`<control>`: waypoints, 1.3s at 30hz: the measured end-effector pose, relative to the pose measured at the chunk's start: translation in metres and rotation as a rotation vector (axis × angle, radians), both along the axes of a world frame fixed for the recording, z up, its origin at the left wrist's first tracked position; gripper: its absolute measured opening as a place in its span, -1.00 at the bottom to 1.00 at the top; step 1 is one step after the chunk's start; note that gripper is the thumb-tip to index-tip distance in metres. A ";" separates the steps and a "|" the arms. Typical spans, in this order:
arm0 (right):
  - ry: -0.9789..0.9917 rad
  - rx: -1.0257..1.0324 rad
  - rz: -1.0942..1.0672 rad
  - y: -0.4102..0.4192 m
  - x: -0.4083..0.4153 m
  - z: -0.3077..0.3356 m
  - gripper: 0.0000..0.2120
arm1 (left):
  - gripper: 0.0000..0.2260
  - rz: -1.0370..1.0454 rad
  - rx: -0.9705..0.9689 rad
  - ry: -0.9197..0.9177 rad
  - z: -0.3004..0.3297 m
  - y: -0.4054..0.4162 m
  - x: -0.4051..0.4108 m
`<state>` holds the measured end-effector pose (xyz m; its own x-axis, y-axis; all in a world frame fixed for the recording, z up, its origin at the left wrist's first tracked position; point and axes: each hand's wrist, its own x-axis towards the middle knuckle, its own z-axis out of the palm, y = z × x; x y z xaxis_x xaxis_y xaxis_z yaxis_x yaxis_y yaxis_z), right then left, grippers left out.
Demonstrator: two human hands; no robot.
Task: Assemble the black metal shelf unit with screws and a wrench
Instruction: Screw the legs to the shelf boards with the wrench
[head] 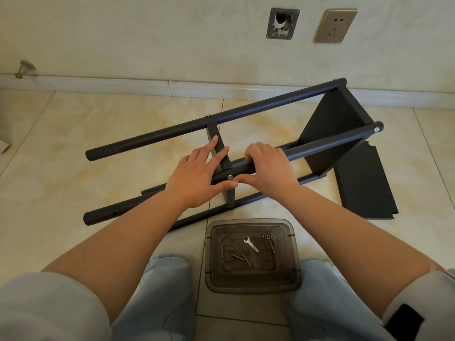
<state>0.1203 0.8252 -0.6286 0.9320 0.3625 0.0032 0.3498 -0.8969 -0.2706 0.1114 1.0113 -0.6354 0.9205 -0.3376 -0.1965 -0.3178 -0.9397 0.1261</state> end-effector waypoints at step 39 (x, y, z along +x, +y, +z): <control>0.644 -0.383 0.271 0.006 -0.088 -0.196 -0.66 | -0.40 0.009 -0.149 -0.020 -0.008 0.012 0.003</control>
<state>0.0323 0.8315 -0.8249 0.5872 0.4435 -0.6771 0.4489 -0.8745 -0.1835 0.1144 1.0236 -0.6439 0.9269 -0.3537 -0.1260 -0.3135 -0.9137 0.2585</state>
